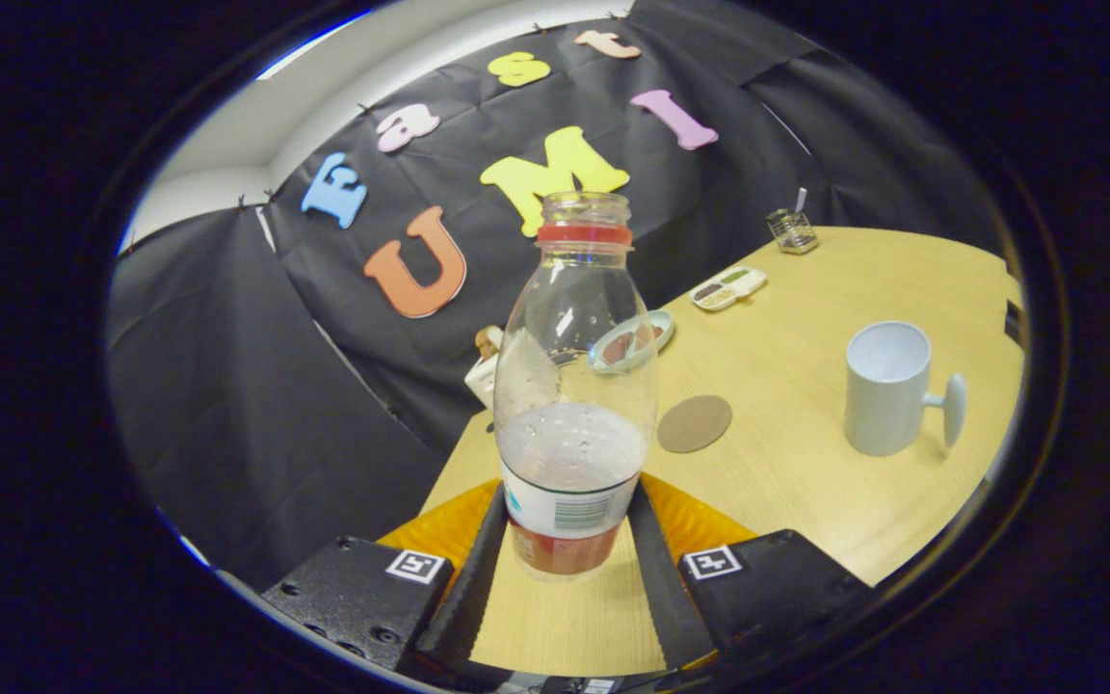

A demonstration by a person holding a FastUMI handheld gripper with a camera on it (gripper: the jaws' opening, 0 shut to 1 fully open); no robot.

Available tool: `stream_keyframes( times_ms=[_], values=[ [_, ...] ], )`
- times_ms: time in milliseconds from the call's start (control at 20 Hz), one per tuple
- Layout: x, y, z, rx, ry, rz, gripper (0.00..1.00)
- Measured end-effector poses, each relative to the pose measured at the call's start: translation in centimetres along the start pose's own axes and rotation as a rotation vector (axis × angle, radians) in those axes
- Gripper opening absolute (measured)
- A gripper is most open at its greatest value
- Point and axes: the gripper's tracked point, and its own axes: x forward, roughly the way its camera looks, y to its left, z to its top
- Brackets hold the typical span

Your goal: Take the bottle from table, then pour the juice into the cup, finally place the bottle on the coaster

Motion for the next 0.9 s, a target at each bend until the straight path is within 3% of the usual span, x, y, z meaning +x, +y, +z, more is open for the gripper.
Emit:
stream_keyframes(
  times_ms=[650,900],
  values=[
    [0.7,-0.2,2.2,0.594,-0.031,0.162,0.75],
    [1.3,-0.7,3.2,0.707,-0.040,0.179,0.75]
  ],
)
